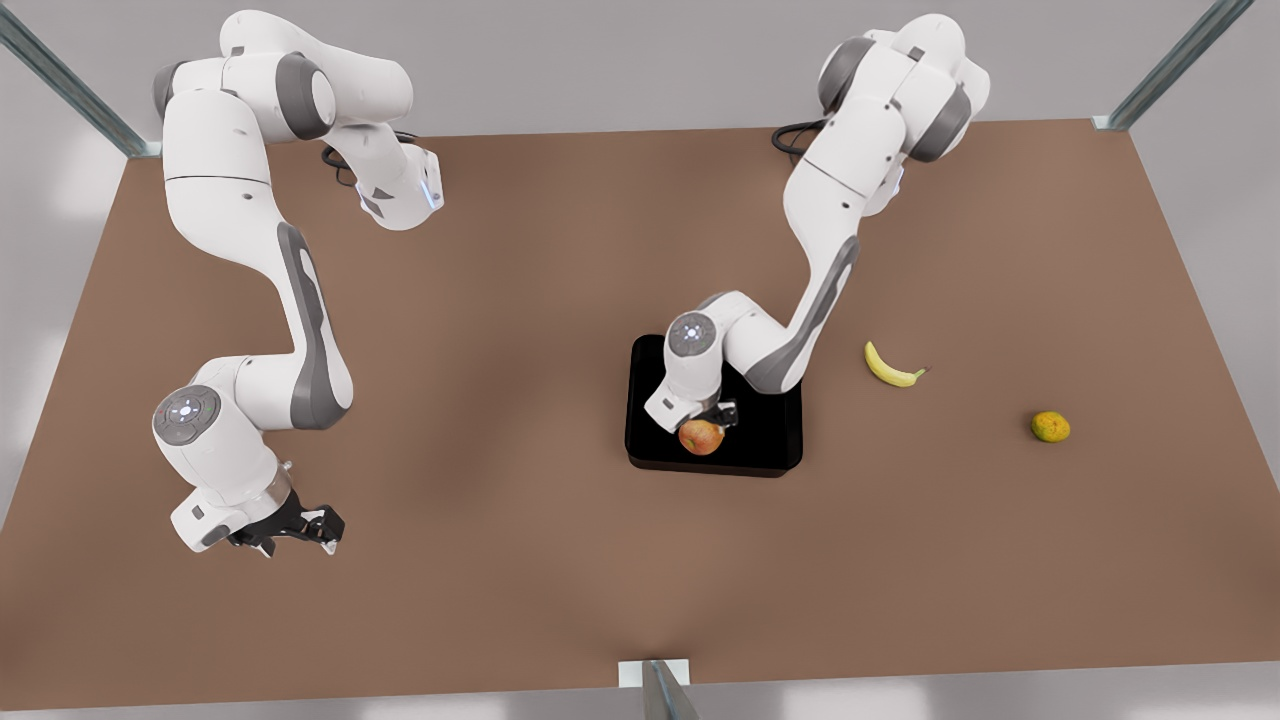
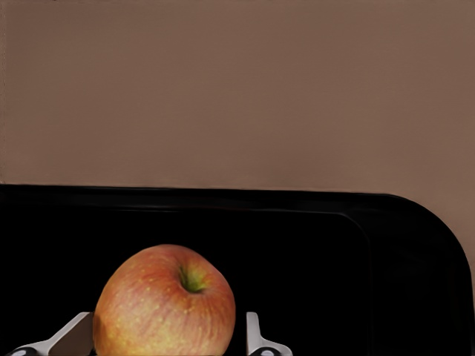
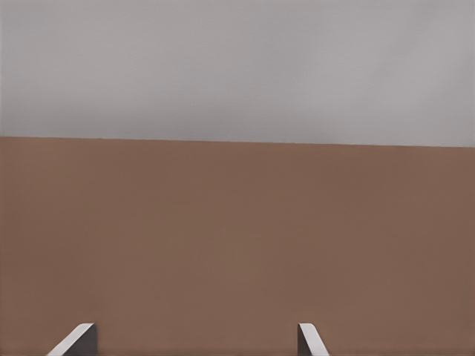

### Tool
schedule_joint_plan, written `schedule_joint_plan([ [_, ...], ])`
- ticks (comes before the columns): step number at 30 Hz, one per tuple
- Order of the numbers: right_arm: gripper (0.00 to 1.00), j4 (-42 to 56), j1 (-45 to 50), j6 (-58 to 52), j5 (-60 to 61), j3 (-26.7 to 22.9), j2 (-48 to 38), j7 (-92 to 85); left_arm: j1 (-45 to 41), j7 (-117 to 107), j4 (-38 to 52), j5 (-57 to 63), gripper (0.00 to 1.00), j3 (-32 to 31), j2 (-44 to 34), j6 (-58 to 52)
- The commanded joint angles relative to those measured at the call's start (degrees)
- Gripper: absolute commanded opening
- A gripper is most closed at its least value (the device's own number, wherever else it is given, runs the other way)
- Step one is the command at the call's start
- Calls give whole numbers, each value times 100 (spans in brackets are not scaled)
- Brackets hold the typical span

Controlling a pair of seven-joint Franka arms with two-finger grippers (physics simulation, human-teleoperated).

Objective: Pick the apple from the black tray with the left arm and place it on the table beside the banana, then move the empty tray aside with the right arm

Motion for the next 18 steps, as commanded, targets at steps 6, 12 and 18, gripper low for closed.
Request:
schedule_joint_plan([
  [6, 100, 10, 0, -2, 11, 0, -7, -36, 52, -451, -126, 147, 100, 0, 6, 503],
  [12, 100, 10, 0, -2, 11, 0, 2, -36, 43, -477, -117, 191, 100, 8, 208, 635],
  [18, 100, 1, 0, -2, 11, 0, 2, -36, 52, -758, -108, 517, 100, 17, 296, 688],
])
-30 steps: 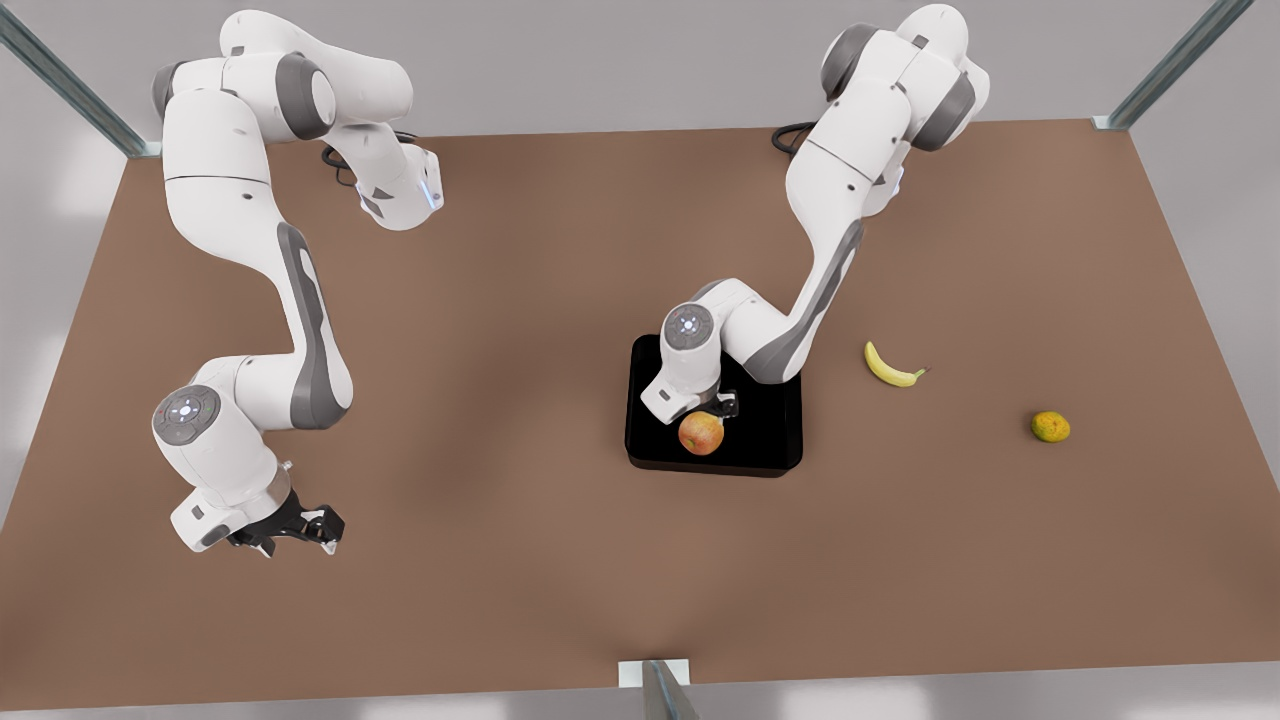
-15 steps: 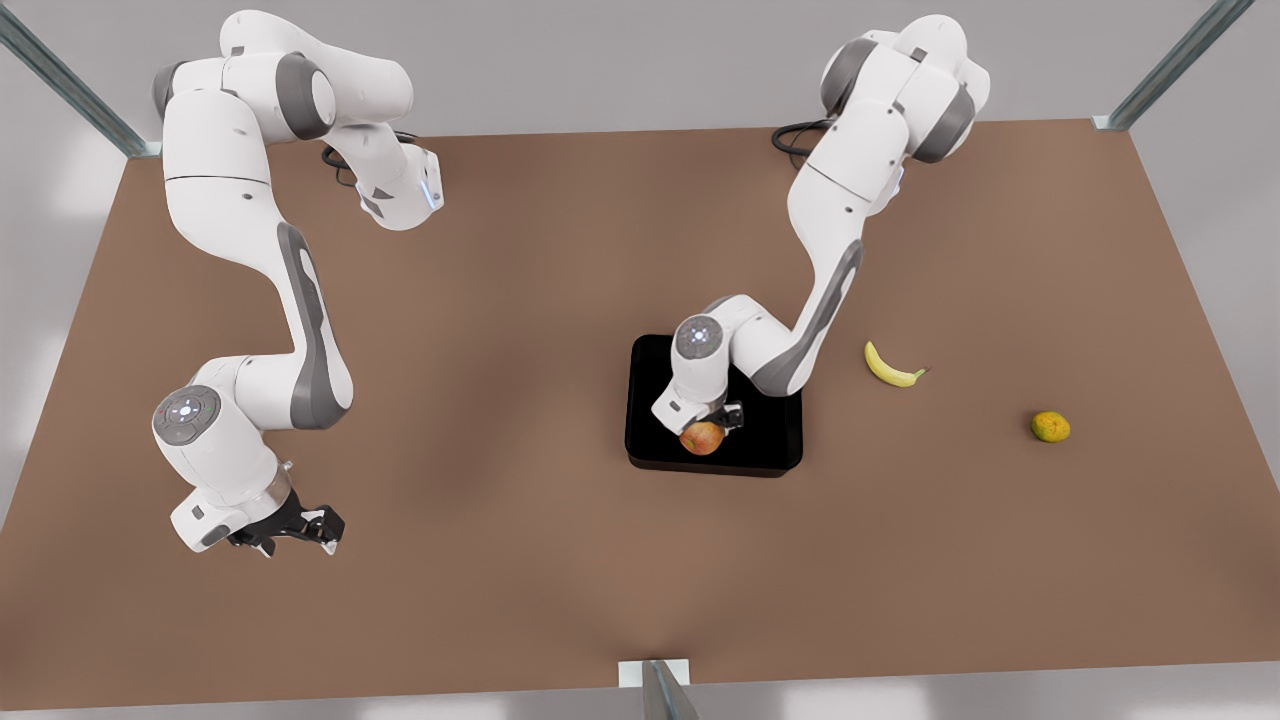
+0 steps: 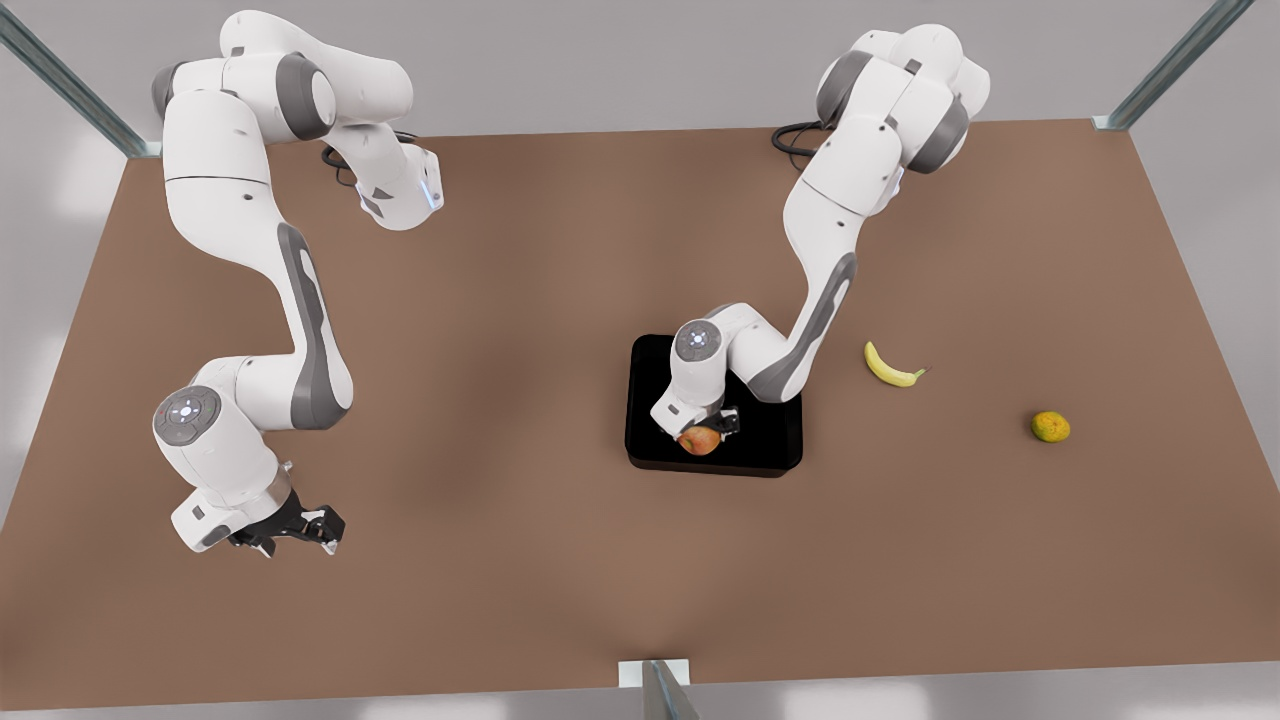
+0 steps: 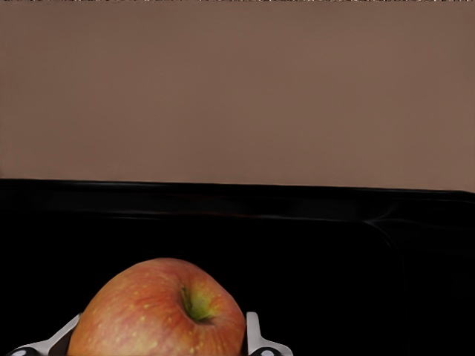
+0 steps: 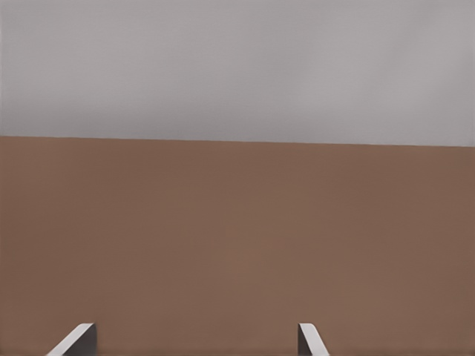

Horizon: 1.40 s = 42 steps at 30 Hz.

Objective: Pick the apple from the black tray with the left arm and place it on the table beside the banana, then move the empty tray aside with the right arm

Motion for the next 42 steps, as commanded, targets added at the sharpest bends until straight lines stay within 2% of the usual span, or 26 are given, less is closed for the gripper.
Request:
schedule_joint_plan([
  [1, 100, 6, 0, -2, 11, 0, -7, -39, 9, -424, 4, 112, 91, -7, -5, 71],
  [2, 100, 6, 0, -2, 11, 0, -7, -39, 17, -424, -5, 112, 78, 2, 3, 62],
  [3, 100, -3, 0, -2, 11, 0, -7, -39, 18, -380, -5, 104, 76, 2, -6, 54],
  [5, 100, 6, 0, -2, 11, 0, -7, -39, 18, -345, -5, 112, 76, -7, -41, -69],
  [8, 100, -3, 0, -2, 11, 0, -7, -39, 9, -55, 65, 51, 77, -60, -374, -1106],
  [10, 100, 6, 0, -2, 11, 0, -7, -39, 9, 15, 74, -90, 77, -86, -559, -1422],
  [14, 100, -12, 0, -11, 11, 0, -7, -39, 307, 1579, 100, -608, 77, -113, -1315, -2855],
  [16, 100, -29, 0, -1047, 11, -9, -481, -39, 650, 2766, 478, -863, 77, -60, -1500, -3628],
  [18, 100, 15, 0, -3481, 19, -18, -1746, -39, 1274, 4075, 663, -872, 77, -60, -1552, -3875],
  [19, 100, 418, 70, -4465, 28, 105, -2011, -30, 1713, 4761, 663, -872, 77, -60, -1544, -3866],
  [21, 100, 727, 97, -5767, 256, 851, -2178, 795, 2531, 5868, 663, -872, 77, -69, -1403, -3639],
  [22, 100, 744, 97, -6076, 722, 1396, -2195, 2121, 2935, 6256, 663, -889, 77, -69, -1201, -3313],
  [23, 100, 964, 97, -6084, 758, 2178, -2195, 3492, 3216, 6423, 663, -960, 77, -69, -947, -2944],
  [25, 100, 955, 263, -5821, 784, 2874, -2134, 5436, 3577, 6634, 654, -951, 77, -77, -516, -2302],
  [28, 100, 762, 1080, -4846, 688, 2856, -1528, 6596, 3893, 6871, 627, -907, 77, -69, -76, -1520],
  [29, 100, 621, 1169, -4529, 617, 2830, -1343, 6940, 3893, 6845, 645, -907, 80, -69, -76, -1520],
  [30, 100, 507, 1169, -4301, 617, 2821, -1124, 7045, 3911, 6818, 627, -890, 100, -69, -76, -1520],
  [33, 100, 559, 1222, -3579, 512, 2821, -693, 8522, 3929, 6810, 628, -889, 100, -60, -102, -1529],
  [38, 100, 586, 1424, -2903, 459, 2839, -244, 9524, 4104, 6766, 610, -1267, 100, -60, 3, -1520],
  [42, 100, 647, 1582, -2736, -279, 2856, 151, 9814, 4113, 6731, 645, -1470, 100, -60, 135, -1511],
])
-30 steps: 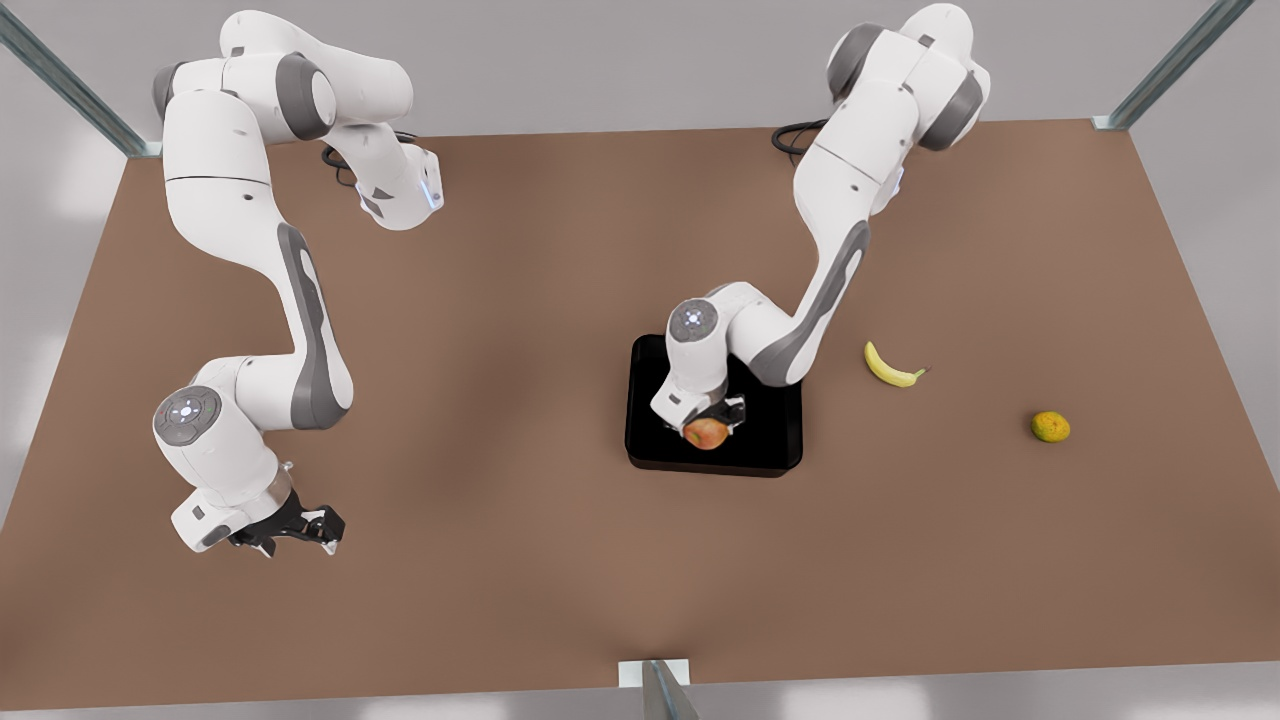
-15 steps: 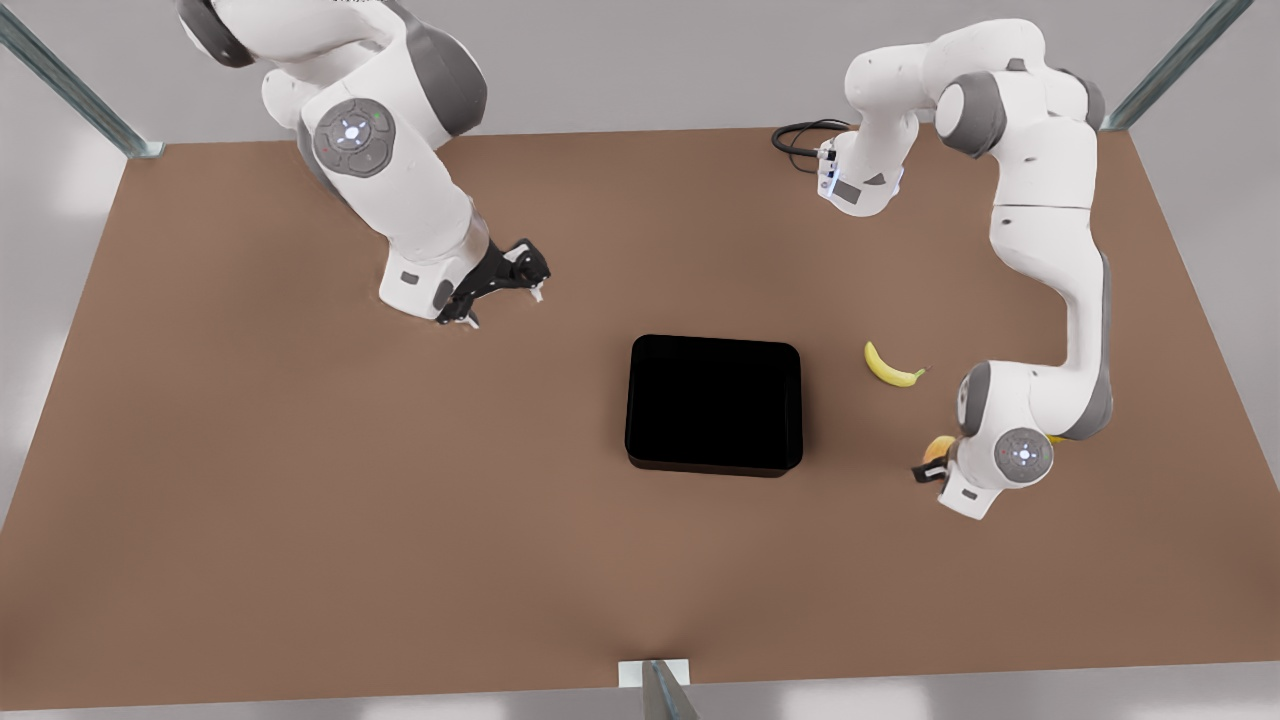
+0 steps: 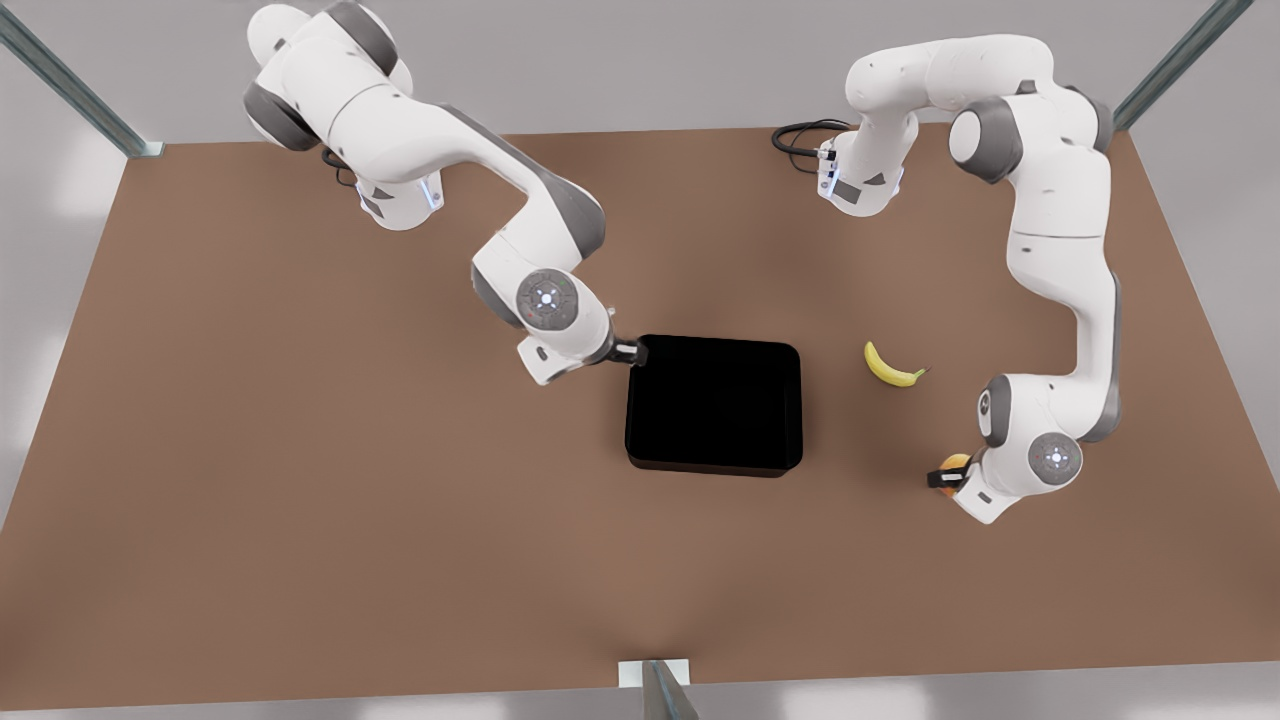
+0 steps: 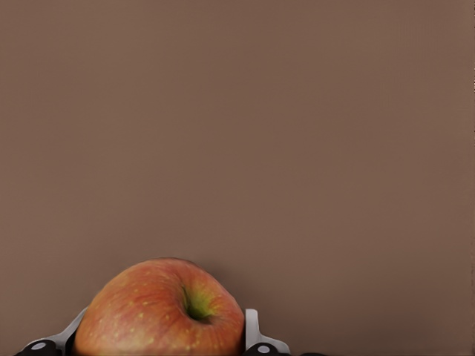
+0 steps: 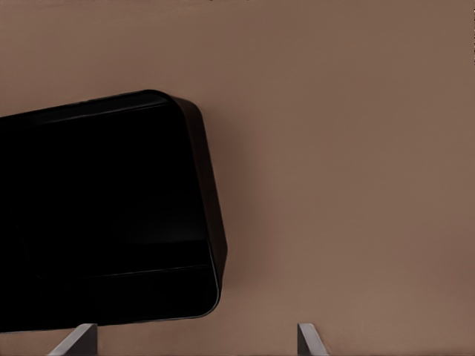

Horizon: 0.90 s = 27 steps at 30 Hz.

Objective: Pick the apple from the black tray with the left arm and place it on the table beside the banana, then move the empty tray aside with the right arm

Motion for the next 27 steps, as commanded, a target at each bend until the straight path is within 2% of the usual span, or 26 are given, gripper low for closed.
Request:
schedule_joint_plan([
  [1, 100, 12, 35, 581, -474, 10, 119, 4057, 0, 2085, 18, -398, 100, 4, 36, 19],
  [3, 100, 12, 96, 766, -685, 19, 391, 3978, 0, 2006, 18, -381, 100, 4, 80, 46],
  [4, 100, 12, 96, 889, -676, 19, 409, 3978, 0, 2006, 18, -381, 92, 4, 80, 55],
  [5, 100, 12, 140, 916, -667, 62, 409, 4004, 0, 2015, 18, -363, 100, 4, 89, 55],
  [11, 100, 109, 281, 1153, -904, 221, 681, 3960, 26, 2006, 202, -354, 100, 13, 45, -42],
  [13, 100, 109, 298, 1162, -1019, 221, 778, 3767, 18, 2015, 449, -337, 100, 13, 10, -578],
  [19, 100, 100, 307, 1179, -1467, 282, 1095, 3011, 167, 2076, 422, -381, 100, -22, -60, -525],
  [22, 100, 83, 298, 1478, -1520, 317, 1227, 2836, 158, 2024, 519, -960, 100, -136, -1062, -886],
  [25, 100, 83, 298, 1496, -1766, 317, 1385, 2651, 158, 1892, 800, -1224, 100, -259, -1703, -1307],
  [27, 100, 83, 298, 1504, -1933, 317, 1455, 2493, 150, 477, 818, -1576, 100, -312, -2521, -2396],
])
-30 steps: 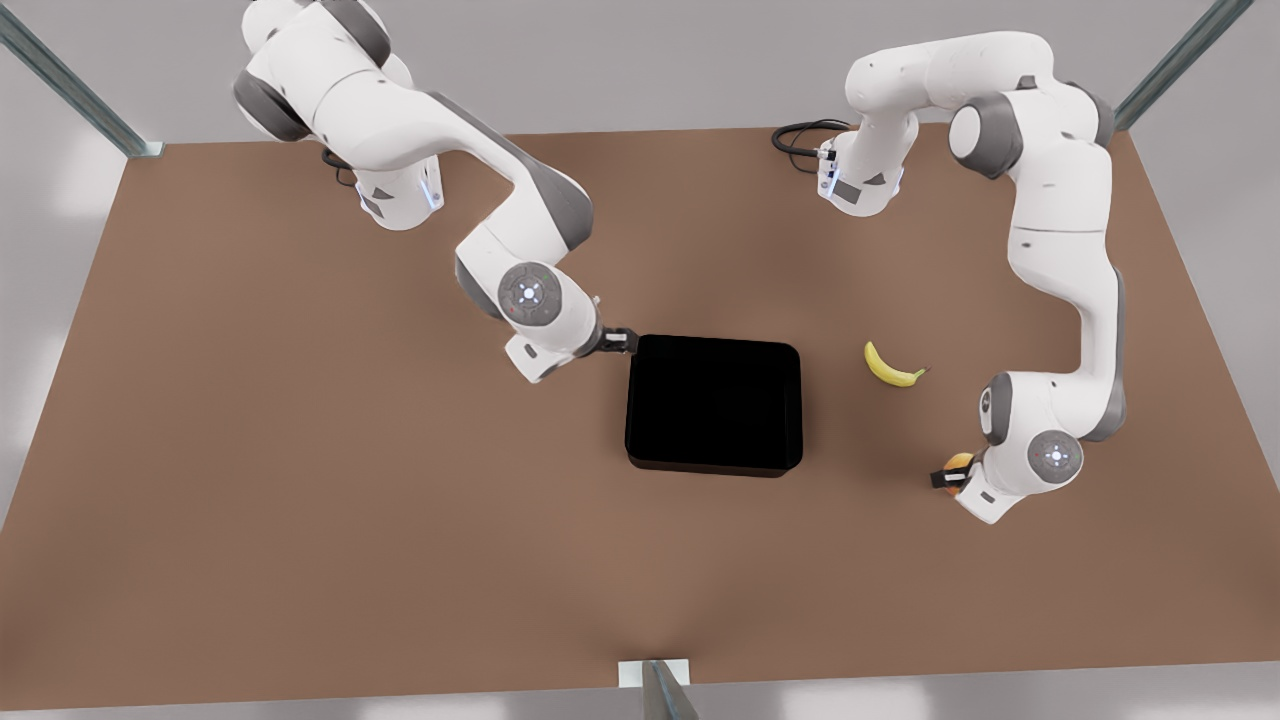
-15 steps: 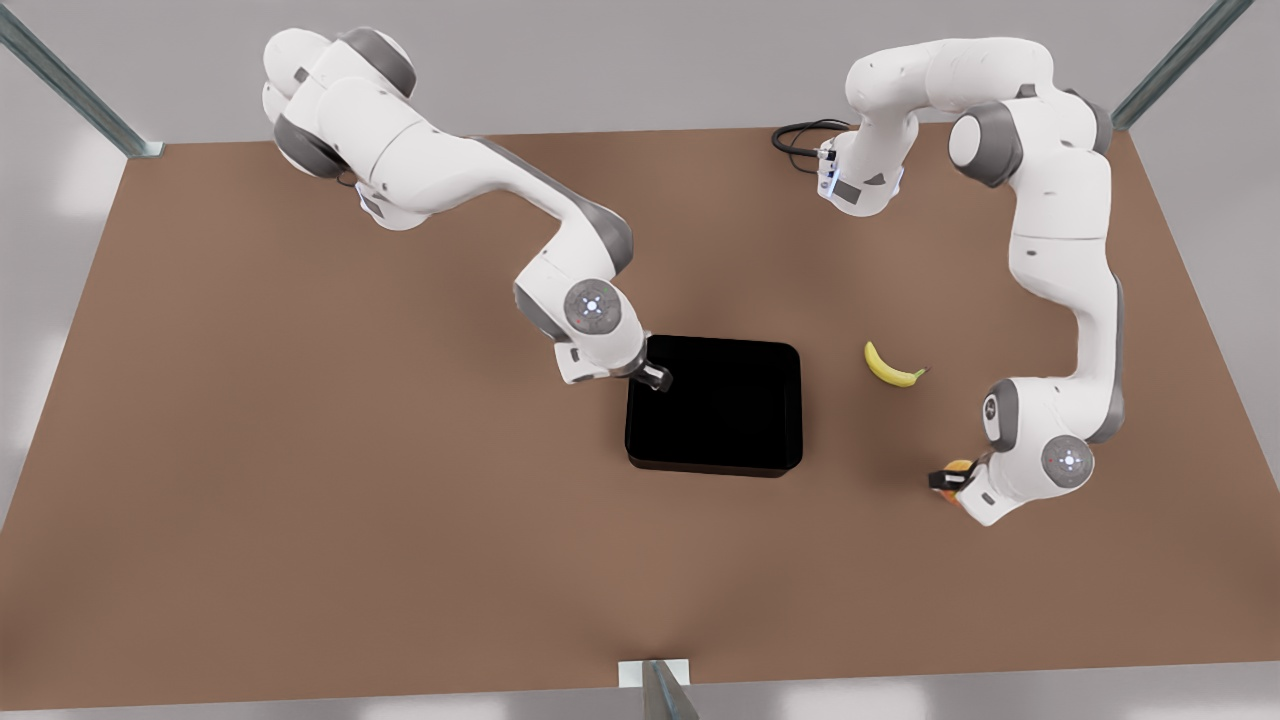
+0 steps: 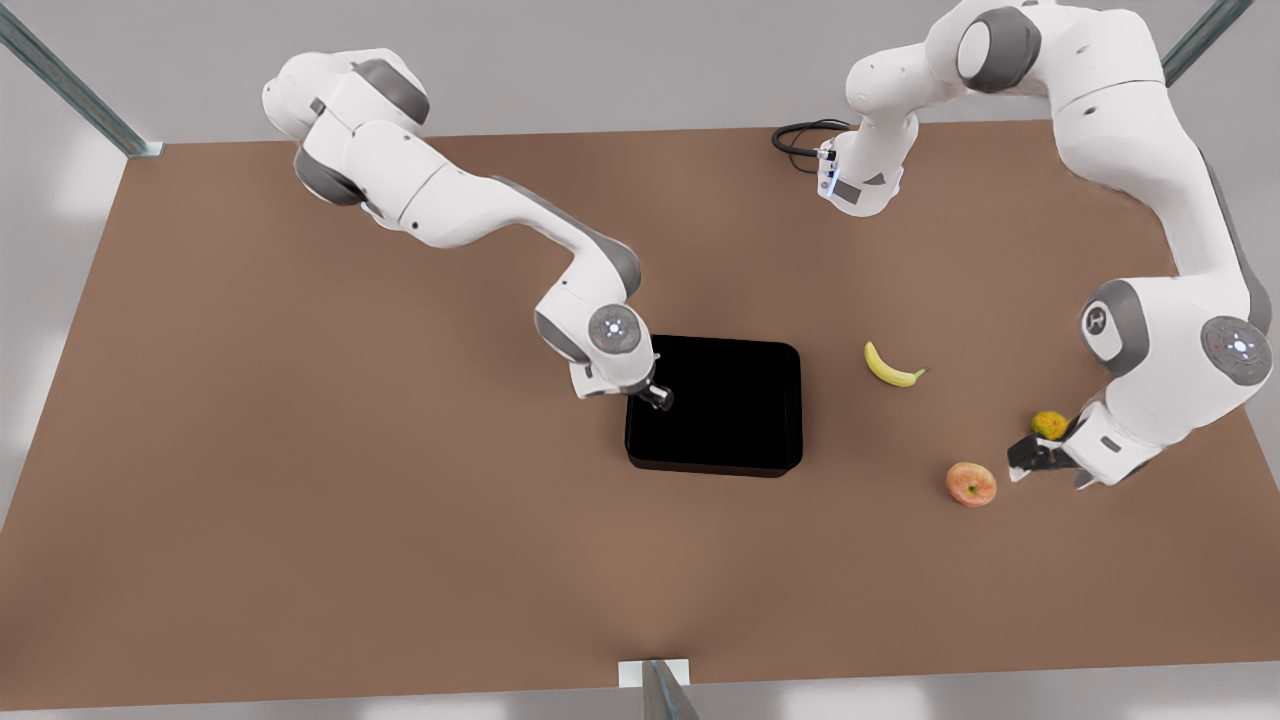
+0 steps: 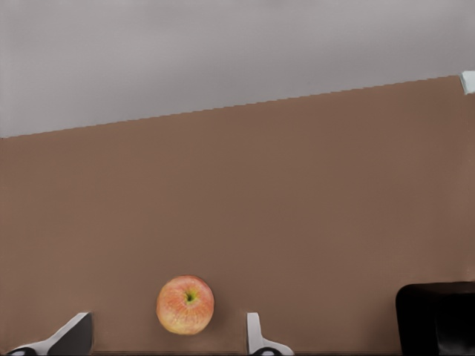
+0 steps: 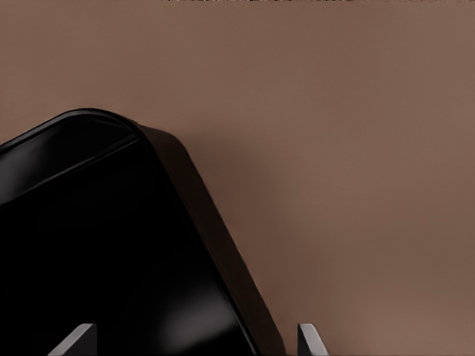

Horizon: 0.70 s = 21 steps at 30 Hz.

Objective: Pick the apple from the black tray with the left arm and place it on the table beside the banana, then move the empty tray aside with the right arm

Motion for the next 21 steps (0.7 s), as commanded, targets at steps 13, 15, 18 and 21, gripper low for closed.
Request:
schedule_joint_plan([
  [13, 100, -199, 70, 500, -473, 20, 430, -1009, 124, -1008, -1423, -540, 100, 73, -1483, -1074],
  [15, 90, -182, 26, 500, -464, 82, 421, -1009, 142, -982, -1388, -531, 100, 81, -1369, -1030],
  [18, 51, -164, -132, 483, -420, 231, 403, -1097, 107, -973, -580, -276, 100, 64, -710, -1039],
  [21, 41, -164, -185, 483, -420, 319, 403, -1106, 115, -973, -562, -276, 100, 64, -569, -969],
])
